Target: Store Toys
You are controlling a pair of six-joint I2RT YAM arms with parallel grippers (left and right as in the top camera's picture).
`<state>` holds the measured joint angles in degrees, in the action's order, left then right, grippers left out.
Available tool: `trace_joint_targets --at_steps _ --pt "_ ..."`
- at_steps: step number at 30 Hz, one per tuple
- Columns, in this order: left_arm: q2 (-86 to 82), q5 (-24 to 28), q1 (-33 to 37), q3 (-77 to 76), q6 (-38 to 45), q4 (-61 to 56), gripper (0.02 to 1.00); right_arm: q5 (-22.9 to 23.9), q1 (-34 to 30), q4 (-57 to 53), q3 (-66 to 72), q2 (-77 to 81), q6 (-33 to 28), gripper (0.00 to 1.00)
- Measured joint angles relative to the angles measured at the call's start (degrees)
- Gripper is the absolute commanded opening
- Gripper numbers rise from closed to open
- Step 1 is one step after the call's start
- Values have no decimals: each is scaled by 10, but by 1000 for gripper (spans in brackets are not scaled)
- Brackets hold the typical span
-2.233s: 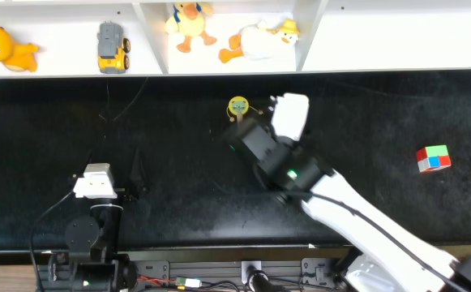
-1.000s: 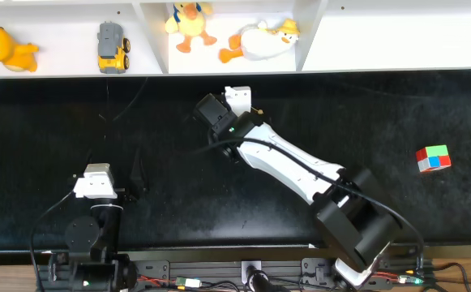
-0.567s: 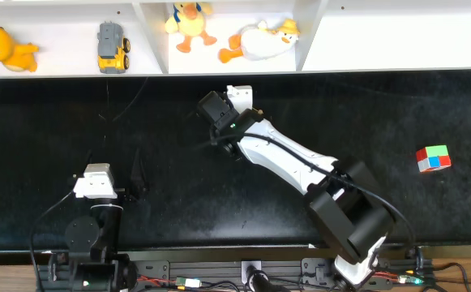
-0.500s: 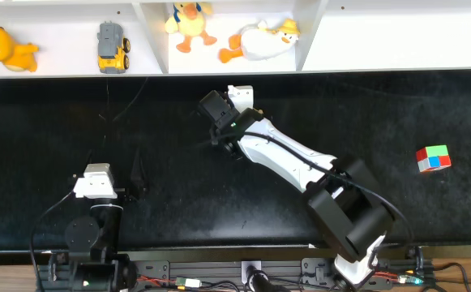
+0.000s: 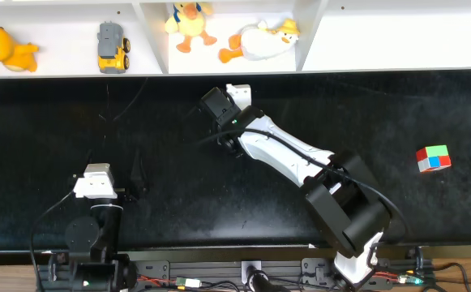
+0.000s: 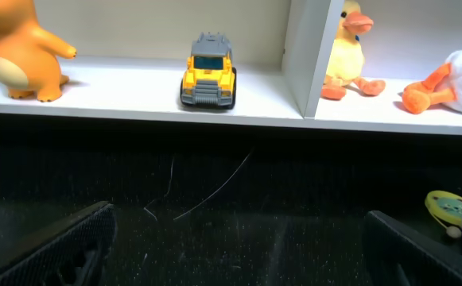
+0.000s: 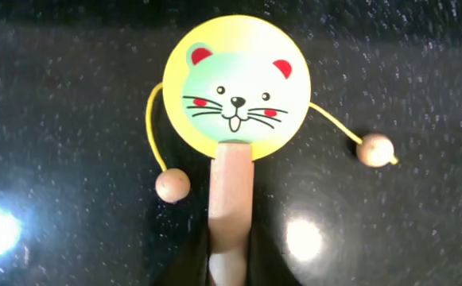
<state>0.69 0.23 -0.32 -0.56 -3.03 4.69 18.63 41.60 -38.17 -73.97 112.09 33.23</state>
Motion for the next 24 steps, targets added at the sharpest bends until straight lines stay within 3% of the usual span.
trace_joint_targets --at_steps 13,24 --pt "0 0 0 0 0 0 998 -4 0 -36 5 -23 -19 93" --pt "0 0 0 0 0 0 998 19 -45 -60 168 -284 -35 91"
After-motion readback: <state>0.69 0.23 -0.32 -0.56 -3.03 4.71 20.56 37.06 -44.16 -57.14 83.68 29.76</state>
